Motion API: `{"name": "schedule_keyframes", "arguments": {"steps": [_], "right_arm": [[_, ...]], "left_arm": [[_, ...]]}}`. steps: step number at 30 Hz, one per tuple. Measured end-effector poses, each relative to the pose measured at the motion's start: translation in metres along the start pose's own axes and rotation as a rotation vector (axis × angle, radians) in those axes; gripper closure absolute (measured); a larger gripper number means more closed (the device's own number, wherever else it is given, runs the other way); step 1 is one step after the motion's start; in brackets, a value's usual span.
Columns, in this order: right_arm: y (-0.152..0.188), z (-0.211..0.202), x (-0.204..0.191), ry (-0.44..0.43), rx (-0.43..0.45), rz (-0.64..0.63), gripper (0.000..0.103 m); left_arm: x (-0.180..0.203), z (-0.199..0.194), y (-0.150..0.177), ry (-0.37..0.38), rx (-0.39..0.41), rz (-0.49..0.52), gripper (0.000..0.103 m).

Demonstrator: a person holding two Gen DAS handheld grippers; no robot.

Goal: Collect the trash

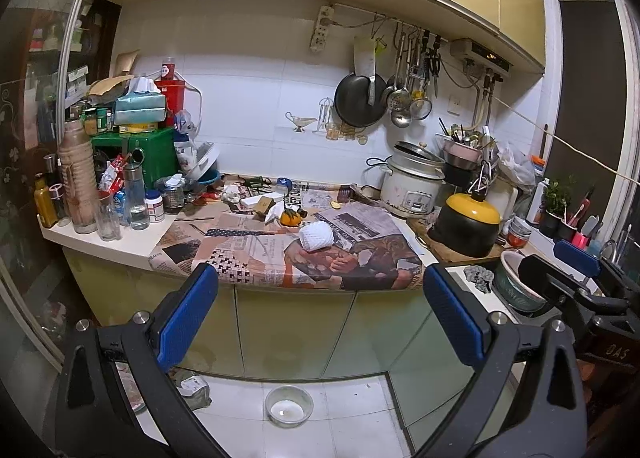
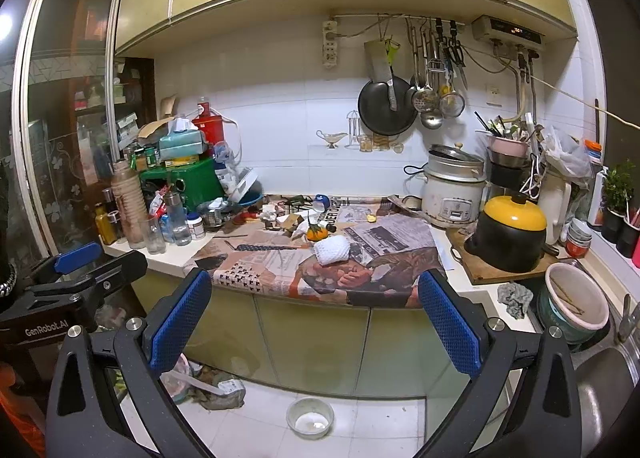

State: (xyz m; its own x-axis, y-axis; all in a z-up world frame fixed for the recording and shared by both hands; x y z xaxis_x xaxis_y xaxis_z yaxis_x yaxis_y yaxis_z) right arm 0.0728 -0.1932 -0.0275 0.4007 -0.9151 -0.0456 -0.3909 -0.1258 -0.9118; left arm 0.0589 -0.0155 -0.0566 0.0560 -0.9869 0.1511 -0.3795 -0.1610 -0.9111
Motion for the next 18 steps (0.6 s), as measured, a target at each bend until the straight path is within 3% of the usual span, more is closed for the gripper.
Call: {"name": "schedule_keyframes", "arguments": {"steps": [18], "right_arm": [[0.002,0.006,-0.009,-0.013,-0.014,0.000,0.000]], "left_arm": [[-0.015,0.014,0.001,0.018,-0.027,-0.018,0.000]]}}
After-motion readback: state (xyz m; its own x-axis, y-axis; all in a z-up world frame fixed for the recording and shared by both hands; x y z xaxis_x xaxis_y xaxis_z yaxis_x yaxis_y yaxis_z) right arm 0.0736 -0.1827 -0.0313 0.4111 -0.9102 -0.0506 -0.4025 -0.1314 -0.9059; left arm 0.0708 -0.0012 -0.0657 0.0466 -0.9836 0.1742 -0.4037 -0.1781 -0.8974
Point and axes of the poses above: each gripper's, at about its wrist camera, not at the fingertips, and z roughly the way its jaws point, x to its right, y to its underside, the point moved 5 cm from there along z, roughly the way its jaws point, and after that the axes turned 2 degrees about -y, right-handed, at the moved point
